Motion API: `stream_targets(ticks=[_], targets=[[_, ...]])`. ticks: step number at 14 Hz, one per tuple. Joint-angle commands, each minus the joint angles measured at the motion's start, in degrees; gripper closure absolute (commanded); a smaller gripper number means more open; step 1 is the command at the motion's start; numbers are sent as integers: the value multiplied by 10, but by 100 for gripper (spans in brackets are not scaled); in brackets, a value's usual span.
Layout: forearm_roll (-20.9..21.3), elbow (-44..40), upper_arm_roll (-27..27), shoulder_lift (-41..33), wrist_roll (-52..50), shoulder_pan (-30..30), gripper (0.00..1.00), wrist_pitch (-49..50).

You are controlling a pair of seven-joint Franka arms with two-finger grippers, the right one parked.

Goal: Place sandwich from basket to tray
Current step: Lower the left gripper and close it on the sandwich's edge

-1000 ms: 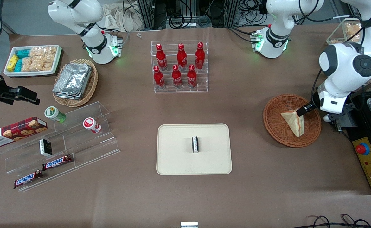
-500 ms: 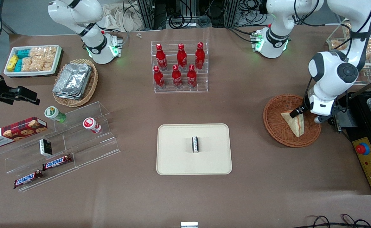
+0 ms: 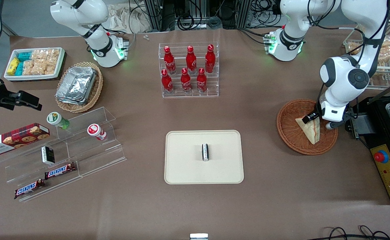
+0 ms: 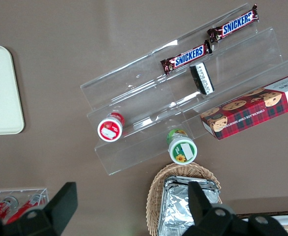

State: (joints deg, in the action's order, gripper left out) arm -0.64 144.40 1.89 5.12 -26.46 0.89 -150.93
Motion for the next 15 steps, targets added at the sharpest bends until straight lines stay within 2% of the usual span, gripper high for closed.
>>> stream_targets(ticks=[1,5,9,12,15], targets=[[0,17,-4,-6,-14,4,100,-30],[0,13,-5,-7,-16,3,100,-28],[7,0,-6,-41,-14,2,100,8],[11,-73,-6,-59,-12,2,100,124],[11,-244,-6,-49,18,3,100,354]])
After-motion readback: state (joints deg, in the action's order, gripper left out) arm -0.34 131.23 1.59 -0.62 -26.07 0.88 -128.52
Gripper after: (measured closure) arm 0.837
